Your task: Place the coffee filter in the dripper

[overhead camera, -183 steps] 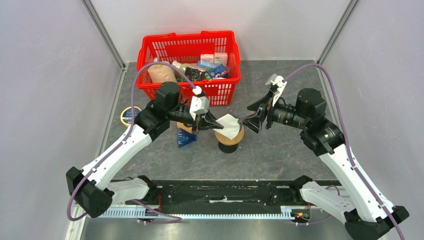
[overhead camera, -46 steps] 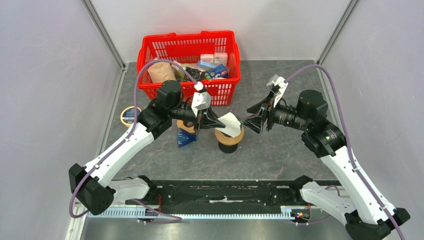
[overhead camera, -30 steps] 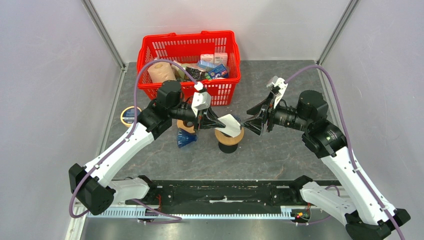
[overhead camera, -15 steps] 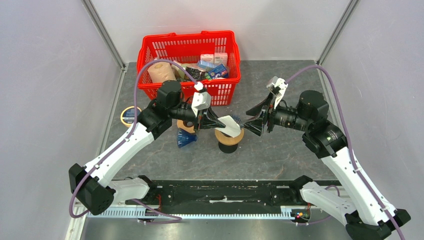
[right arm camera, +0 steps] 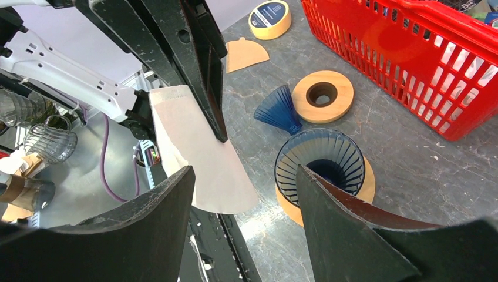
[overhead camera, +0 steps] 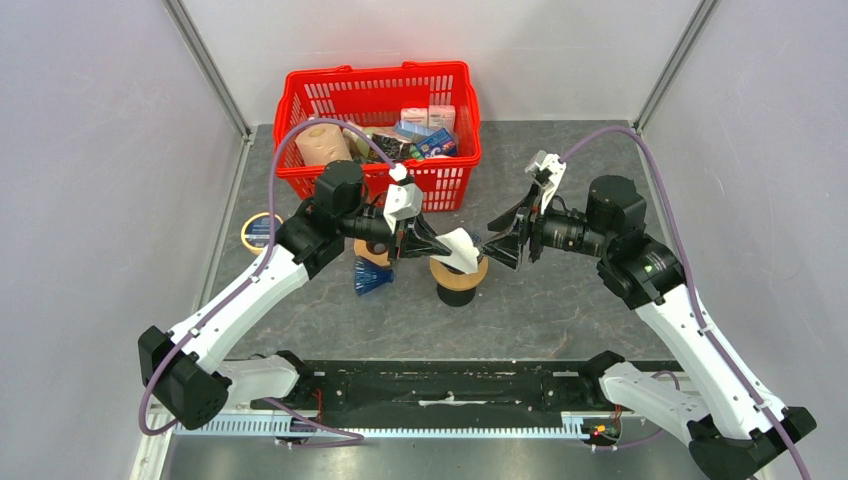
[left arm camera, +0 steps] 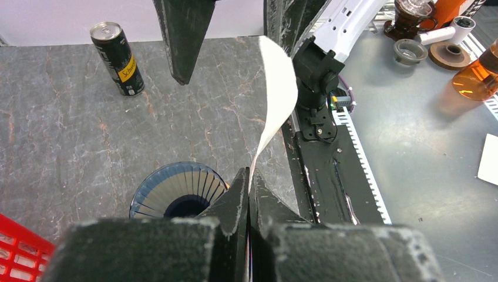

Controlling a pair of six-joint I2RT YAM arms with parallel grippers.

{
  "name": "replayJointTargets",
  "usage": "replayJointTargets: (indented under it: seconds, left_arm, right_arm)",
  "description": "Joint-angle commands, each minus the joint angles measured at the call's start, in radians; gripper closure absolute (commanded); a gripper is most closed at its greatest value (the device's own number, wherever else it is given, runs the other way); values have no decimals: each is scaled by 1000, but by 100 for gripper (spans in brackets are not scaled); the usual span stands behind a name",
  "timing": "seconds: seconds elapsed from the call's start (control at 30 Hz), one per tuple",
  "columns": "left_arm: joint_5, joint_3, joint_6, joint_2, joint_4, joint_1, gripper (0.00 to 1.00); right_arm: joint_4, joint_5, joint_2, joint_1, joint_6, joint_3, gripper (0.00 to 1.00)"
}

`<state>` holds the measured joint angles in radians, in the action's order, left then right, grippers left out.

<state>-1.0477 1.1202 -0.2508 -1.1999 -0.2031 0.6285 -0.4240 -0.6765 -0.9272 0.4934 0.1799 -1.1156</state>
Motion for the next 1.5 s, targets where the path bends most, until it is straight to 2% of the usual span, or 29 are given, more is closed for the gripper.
replayJointTargets:
  seconds: [0.0,1.47]
  left_arm:
    - [8,33,3,-9,19,-4,98]
    - [21,55,27,-30,15,-4,98]
  right_arm:
    - [28,-5,38,1,10,-37,28]
    - [21,-31,35,1,2,-29,28]
